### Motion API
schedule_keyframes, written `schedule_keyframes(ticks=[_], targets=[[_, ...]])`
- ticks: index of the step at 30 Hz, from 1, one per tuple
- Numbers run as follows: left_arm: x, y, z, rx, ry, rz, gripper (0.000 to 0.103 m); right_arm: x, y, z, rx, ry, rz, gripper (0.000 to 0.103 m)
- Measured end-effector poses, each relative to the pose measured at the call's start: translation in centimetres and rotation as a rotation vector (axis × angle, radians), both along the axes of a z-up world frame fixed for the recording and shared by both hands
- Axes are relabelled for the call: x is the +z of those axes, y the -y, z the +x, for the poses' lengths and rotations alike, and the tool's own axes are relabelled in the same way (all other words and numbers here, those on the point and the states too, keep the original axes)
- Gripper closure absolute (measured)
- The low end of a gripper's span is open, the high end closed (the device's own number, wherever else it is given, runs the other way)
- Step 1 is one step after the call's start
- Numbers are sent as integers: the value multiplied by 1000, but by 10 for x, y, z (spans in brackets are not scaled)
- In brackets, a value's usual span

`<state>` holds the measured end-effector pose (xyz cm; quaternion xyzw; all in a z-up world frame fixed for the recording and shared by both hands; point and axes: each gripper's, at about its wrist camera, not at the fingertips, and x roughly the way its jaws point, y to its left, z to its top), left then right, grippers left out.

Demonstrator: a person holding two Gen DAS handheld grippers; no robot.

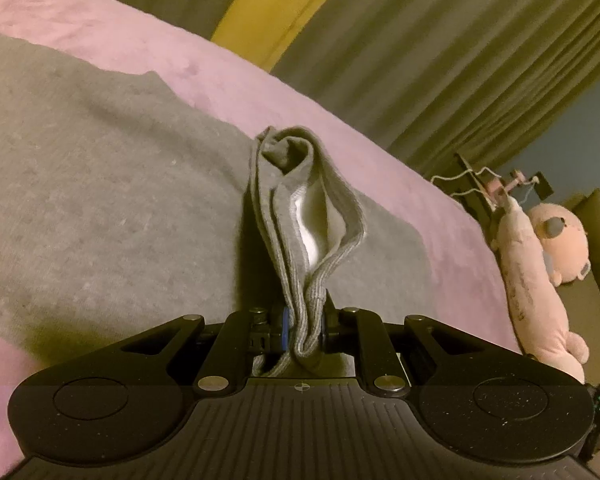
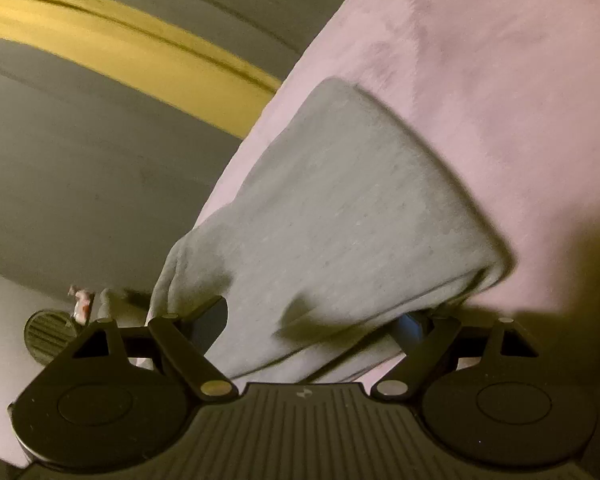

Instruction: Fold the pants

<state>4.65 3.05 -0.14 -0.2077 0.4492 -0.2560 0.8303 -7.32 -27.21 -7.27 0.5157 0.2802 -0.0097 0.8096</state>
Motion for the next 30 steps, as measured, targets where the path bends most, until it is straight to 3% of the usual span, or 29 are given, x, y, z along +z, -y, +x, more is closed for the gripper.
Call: schedule_keyframes(ticks=[3, 9, 19, 23, 26, 30], targets=[[-1, 2, -2, 1, -2, 32, 87, 3, 4, -7, -63, -12, -91, 17], [-2, 6, -3, 2, -1, 85, 87, 4, -1, -4, -30, -44, -192, 17], [7, -3, -13, 44, 41, 131, 87, 16, -6, -5, -21, -23, -278, 17], [-2, 1, -8, 68, 9, 236, 87, 26, -23, -5, 27, 31, -421, 17], [-15, 5, -2, 68, -53, 280, 86, 5, -17, 10, 44, -101, -390, 20], [-4, 13, -10, 54, 23, 318, 86, 8, -14, 7, 43, -94, -380, 19]])
